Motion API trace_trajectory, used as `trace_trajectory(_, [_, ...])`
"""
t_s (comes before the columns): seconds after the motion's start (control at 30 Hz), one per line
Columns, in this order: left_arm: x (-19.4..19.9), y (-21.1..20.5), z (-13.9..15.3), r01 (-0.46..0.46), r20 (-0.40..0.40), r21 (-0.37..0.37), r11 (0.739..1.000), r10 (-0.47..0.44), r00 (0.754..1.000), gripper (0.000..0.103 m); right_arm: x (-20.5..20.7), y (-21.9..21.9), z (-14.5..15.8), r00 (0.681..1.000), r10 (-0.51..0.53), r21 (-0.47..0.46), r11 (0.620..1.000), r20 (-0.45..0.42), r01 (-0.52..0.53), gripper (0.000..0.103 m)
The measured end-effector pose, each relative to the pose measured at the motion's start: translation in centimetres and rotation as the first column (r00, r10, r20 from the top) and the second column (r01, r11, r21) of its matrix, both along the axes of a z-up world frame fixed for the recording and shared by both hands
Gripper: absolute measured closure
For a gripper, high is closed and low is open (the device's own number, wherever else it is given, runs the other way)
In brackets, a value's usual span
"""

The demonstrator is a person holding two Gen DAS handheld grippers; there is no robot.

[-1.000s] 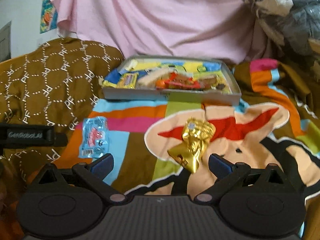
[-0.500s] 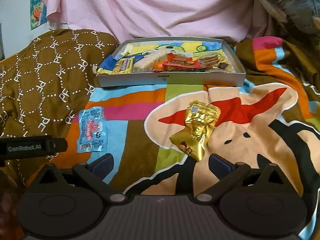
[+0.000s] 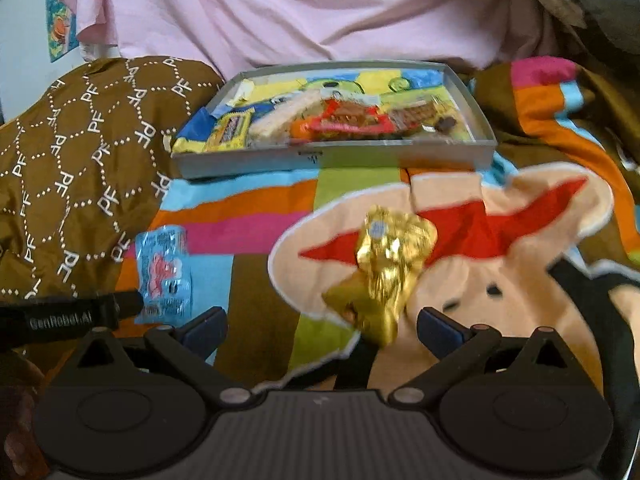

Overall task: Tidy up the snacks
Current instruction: 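Move the left tool over the blue jelly packet while the right tool reaches the gold sweets packet, then close the left tool on the blue jelly packet while the right tool grasps the gold packet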

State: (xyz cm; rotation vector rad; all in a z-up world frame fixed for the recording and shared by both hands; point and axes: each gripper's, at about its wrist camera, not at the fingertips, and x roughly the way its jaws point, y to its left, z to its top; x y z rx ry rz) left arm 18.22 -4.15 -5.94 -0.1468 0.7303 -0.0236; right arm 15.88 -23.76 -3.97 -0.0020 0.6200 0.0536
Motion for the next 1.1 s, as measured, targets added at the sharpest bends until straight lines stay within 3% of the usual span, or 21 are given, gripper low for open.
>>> trace_trajectory(0.17, [1.3, -0.7, -0.3, 0.003, 0.000, 0.001, 1.000, -0.003, 1.000, 0.001, 2.3, -0.2, 0.5, 0.996, 0.058, -0.084, 0.995, 0.062, -0.053, 0.000])
trace_trajectory(0.27, [2.1, -1.1, -0.5, 0.000, 0.008, 0.007, 1.000, 0.000, 1.000, 0.001, 3.8, -0.8, 0.0, 0.997, 0.039, -0.112, 0.993, 0.070, -0.031, 0.000])
trace_trajectory(0.43, [3.8, -1.6, -1.2, 0.002, 0.007, 0.016, 1.000, -0.002, 1.000, 0.001, 5.6, -2.6, -1.5, 0.999, -0.044, -0.013, 0.999, -0.025, 0.044, 0.000])
trace_trajectory(0.6, [5.2, -2.3, -2.1, 0.018, 0.001, 0.028, 0.999, -0.018, 1.000, 0.001, 6.1, -2.8, -2.9, 0.997, -0.052, 0.022, 0.998, -0.051, 0.053, 0.000])
trace_trajectory(0.83, [6.0, -3.2, -2.6, 0.044, -0.008, 0.034, 0.998, -0.043, 0.999, 0.001, 6.5, -2.0, -4.0, 0.998, -0.060, 0.025, 0.998, -0.024, 0.061, 0.000])
trace_trajectory(1.1, [5.8, -3.5, -2.8, 0.034, -0.014, 0.048, 0.998, -0.034, 0.999, 0.013, 6.2, -1.3, -4.4, 0.995, -0.102, 0.039, 0.994, -0.003, 0.102, 0.006])
